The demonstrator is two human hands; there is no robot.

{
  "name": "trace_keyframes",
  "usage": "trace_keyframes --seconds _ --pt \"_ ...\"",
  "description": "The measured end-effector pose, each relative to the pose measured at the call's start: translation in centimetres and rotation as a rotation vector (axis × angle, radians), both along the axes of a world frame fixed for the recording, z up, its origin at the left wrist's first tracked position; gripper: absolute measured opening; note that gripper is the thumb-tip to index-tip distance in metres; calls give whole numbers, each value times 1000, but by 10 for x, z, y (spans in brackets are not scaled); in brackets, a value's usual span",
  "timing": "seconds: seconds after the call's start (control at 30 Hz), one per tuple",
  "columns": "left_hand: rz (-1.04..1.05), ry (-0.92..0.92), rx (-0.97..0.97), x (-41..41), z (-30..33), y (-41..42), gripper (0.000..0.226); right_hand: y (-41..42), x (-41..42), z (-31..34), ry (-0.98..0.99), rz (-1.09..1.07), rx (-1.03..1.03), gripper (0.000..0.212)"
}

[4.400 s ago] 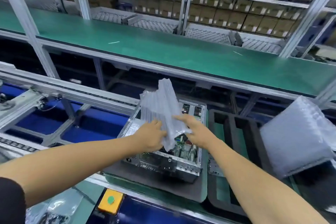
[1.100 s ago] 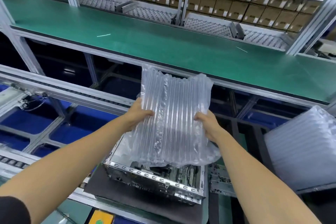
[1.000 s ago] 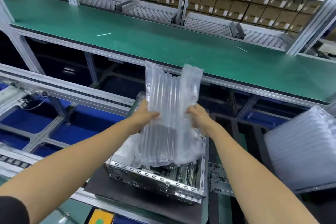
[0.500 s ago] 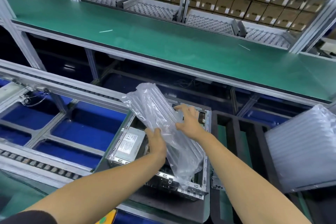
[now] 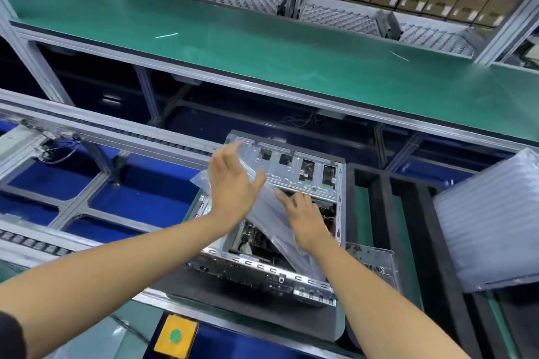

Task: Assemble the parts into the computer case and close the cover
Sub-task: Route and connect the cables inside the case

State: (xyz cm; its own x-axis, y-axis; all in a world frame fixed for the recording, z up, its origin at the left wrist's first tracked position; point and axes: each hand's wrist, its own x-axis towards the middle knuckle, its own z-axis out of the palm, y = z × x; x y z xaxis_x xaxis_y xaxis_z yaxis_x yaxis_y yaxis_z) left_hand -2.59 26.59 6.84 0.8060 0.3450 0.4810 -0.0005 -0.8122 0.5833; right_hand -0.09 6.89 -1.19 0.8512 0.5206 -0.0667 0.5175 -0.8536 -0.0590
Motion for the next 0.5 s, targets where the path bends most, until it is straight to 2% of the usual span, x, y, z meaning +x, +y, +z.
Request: trace_keyframes --seconds 0.03,0.07,0.13,0.17,0.23,0.33,0.43,0.5 --pt "-88 58 141 8 -2 14 60 1 -1 -2 -9 -9 -16 122" --pt "-154 200 283 15 -8 23 55 2 -2 -4 -13 -24 -19 120" --pt "-230 486 548 18 -28 30 66 4 -4 -7 -22 -69 9 115" --pt "-249 553 627 16 -38 28 73 5 -4 -8 -26 -84 20 115" --pt "-243 554 645 13 -52 24 76 7 -6 -11 -32 -115 32 115" --pt "-221 499 626 19 -56 20 60 8 -8 -14 -28 -114 46 106" --pt "-245 521 666 22 -56 19 43 5 -9 -18 -21 -87 71 92" --pt "-287 572 662 20 -61 24 41 3 -9 -20 6 -49 73 75"
